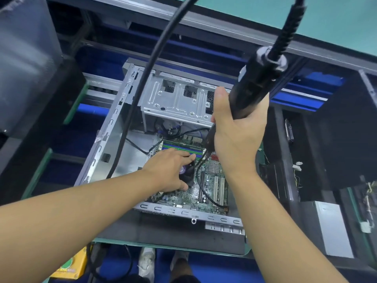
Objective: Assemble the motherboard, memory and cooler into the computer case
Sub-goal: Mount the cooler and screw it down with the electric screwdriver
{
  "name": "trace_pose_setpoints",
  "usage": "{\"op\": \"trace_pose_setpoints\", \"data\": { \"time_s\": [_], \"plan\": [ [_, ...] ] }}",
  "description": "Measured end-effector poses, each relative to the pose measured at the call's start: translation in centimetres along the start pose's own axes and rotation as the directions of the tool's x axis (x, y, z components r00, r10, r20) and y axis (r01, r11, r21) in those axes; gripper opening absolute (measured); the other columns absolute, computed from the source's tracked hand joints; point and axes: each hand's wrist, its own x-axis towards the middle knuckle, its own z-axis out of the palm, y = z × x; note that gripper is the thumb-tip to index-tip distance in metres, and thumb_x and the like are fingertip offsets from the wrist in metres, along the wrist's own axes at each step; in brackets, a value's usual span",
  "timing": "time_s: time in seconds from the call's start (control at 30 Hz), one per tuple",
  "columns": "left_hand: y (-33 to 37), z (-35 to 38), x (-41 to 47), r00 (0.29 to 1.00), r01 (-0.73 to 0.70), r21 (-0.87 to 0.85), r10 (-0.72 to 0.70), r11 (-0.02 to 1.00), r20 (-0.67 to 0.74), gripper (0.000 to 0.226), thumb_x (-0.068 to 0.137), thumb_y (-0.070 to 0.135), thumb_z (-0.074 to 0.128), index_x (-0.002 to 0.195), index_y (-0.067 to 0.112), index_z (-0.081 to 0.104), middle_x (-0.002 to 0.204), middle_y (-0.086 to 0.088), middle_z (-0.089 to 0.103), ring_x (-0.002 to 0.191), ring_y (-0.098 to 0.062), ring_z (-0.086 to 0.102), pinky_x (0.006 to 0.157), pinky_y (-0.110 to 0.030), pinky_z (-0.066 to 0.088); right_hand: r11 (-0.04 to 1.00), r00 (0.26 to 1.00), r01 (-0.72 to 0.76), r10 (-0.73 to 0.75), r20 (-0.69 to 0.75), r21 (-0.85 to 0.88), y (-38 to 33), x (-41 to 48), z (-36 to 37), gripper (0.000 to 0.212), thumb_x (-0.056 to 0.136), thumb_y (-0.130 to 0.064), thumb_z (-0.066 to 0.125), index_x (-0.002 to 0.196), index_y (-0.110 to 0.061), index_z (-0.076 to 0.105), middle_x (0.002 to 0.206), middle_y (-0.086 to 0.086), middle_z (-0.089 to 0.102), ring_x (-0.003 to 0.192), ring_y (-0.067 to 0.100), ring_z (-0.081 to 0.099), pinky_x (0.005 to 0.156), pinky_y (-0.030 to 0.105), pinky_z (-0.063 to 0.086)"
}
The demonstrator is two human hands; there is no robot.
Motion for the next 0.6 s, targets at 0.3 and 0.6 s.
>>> {"op": "trace_pose_setpoints", "data": {
  "time_s": [0.3, 0.6],
  "plan": [
    [0.0, -0.1, 0.0, 1.000, 0.002, 0.007, -0.002, 1.000, 0.008, 0.101, 0.073, 0.063, 0.072, 0.155, 0.034, 0.020, 0.158, 0.015, 0.029, 0.143, -0.017, 0.029, 0.117, -0.033, 0.026, 0.981, 0.991, -0.085, 0.064, 0.119, 0.173, 1.3, 0.7, -2.0, 0.021, 0.090, -0.025, 0.063, 0.095, -0.009, 0.050, 0.067, 0.021, 0.050, 0.056, 0.023, 0.053, 0.059, 0.029, 0.047],
    [0.3, -0.1, 0.0, 1.000, 0.006, 0.036, -0.006, 0.999, 0.007, 0.102, 0.072, 0.065, 0.072, 0.155, 0.033, 0.022, 0.157, 0.013, 0.031, 0.142, -0.019, 0.031, 0.117, -0.036, 0.028, 0.974, 0.978, -0.083, 0.039, 0.207, 0.210, 1.6, -0.1, -0.9, 0.024, 0.090, -0.030, 0.067, 0.094, -0.011, 0.051, 0.068, 0.027, 0.049, 0.057, 0.039, 0.047, 0.055, 0.038, 0.043]
  ]
}}
